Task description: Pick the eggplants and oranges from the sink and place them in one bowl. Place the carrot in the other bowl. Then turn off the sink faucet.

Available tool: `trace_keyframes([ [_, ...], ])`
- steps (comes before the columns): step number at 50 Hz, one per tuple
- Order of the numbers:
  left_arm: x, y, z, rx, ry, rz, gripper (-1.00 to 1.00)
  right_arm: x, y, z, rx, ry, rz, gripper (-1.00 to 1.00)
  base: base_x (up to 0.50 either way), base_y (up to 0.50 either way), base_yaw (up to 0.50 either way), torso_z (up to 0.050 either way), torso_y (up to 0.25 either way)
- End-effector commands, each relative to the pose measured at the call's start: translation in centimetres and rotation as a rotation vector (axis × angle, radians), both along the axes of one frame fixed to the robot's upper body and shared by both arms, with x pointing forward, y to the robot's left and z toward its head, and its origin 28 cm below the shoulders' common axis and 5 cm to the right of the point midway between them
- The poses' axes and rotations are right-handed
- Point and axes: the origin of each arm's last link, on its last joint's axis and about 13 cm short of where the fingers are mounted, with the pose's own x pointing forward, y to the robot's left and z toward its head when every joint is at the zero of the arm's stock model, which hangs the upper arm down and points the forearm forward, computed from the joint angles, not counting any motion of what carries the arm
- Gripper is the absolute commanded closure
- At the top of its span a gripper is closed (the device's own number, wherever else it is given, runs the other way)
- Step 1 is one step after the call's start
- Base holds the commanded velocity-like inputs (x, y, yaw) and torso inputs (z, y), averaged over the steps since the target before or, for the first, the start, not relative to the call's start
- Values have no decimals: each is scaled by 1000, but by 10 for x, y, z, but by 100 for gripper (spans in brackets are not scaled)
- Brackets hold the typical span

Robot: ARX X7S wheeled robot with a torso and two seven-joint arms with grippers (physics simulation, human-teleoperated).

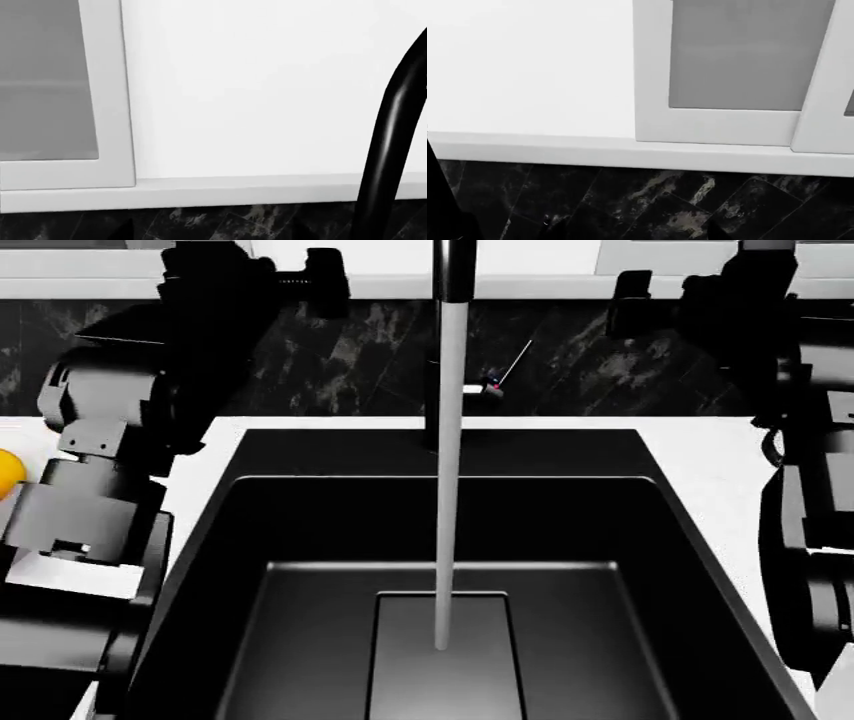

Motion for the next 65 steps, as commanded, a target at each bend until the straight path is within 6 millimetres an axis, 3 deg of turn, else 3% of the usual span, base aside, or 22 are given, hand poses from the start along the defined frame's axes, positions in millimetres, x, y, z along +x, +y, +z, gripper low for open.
trace_keyframes([
  [1,23,-8,10,-2,1,30,-100,5,9,8,-26,20,19,-100,0,0,0,0,0],
  [13,24,-9,3,18,20,41,-100,7,9,-10,-10,57,23,-100,0,0,0,0,0],
  [36,23,-14,8,-27,23,39,-100,8,11,1,-5,-9,-6,-100,0,0,0,6,-122],
  [65,23,-15,6,-47,20,29,-100,9,15,0,-27,-23,23,-100,0,0,0,12,-153],
])
